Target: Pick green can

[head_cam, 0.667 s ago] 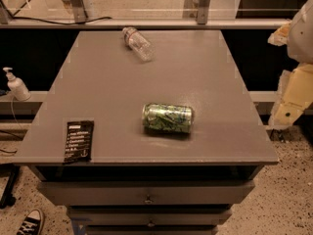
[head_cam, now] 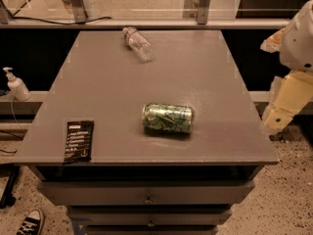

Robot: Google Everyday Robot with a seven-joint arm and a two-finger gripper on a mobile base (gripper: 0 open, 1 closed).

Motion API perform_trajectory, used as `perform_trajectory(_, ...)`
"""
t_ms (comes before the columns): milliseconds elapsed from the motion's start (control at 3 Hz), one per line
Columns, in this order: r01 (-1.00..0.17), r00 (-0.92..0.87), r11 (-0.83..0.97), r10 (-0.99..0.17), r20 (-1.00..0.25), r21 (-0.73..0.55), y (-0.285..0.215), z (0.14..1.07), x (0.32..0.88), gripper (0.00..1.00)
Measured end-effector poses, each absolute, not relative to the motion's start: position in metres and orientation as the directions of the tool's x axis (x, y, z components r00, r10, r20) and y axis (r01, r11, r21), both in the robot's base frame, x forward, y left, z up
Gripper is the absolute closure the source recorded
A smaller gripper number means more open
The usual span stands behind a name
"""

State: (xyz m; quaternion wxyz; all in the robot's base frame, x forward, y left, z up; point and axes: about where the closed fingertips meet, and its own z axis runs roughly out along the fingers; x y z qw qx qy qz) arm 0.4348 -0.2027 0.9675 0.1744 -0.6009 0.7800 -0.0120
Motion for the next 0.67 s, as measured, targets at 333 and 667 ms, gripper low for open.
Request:
perform_trajectory(333, -0.932, -0.241, 0.322, -0.892, -0.383, -0.163, -0.173, 0.945, 0.432, 0.0)
perform_trajectory(667, -0.938, -0.241, 0.334, -0.816, -0.525, -0.089, -0.125, 0.926, 0.43, 0.0)
